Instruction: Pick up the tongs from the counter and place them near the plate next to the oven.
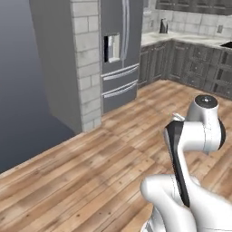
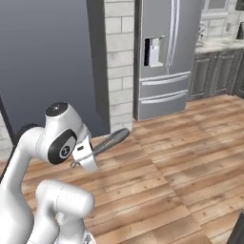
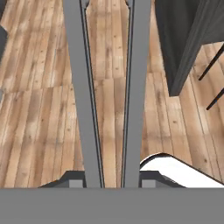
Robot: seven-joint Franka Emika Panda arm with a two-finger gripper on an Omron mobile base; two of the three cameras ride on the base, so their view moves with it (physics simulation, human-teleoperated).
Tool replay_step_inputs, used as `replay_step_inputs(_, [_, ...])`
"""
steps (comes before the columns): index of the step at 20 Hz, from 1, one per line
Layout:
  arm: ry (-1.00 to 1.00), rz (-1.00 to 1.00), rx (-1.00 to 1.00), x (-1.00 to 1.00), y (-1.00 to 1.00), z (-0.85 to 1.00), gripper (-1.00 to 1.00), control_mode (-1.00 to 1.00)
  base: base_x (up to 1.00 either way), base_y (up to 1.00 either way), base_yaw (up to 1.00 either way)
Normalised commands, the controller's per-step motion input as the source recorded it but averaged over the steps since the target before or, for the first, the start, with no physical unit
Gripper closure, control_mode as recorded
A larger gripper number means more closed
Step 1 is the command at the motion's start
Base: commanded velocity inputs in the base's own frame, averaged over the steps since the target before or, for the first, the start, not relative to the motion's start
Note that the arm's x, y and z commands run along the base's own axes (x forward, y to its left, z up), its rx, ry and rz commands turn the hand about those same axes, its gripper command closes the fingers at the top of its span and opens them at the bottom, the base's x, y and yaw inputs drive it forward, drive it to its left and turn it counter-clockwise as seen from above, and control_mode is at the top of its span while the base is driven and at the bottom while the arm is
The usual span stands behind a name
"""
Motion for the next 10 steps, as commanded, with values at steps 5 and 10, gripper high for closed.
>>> replay_step_inputs(5, [0.00,0.00,0.00,0.00,0.00,0.00,1.00,1.00,0.11,0.17,-0.42])
replay_step_inputs(10, [0.00,0.00,0.00,0.00,0.00,0.00,1.00,1.00,0.17,0.12,-0.41])
